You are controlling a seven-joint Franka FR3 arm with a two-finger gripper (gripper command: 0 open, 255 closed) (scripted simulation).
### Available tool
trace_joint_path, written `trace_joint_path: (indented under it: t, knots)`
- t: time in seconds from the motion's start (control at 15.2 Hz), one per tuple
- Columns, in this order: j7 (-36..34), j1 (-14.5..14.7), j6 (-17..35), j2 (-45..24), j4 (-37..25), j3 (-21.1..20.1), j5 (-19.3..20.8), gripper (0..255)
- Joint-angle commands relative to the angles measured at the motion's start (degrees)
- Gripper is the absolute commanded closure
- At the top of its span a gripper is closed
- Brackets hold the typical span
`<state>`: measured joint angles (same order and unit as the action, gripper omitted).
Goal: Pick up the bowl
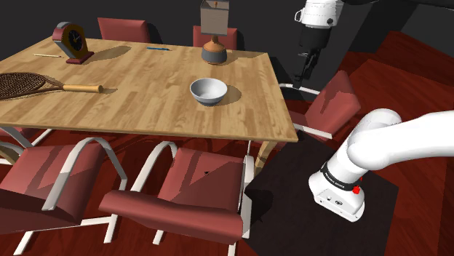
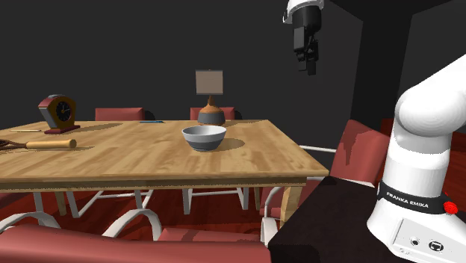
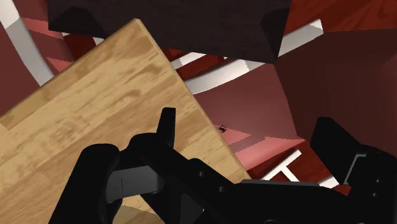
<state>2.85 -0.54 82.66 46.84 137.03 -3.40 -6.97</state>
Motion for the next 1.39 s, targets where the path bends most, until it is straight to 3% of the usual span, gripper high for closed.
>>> trace_joint_path:
  t: [0.0,0.66,1.32]
  knots:
    - [0.0,0.0,0.0,0.0,0.0,0.0,0.0,0]
    - [7.59,-0.89,17.27,-17.73,-3.09,3.41,1.82,0]
    - [14.64,-1.1,29.04,-38.1,-14.23,5.99,0.74,0]
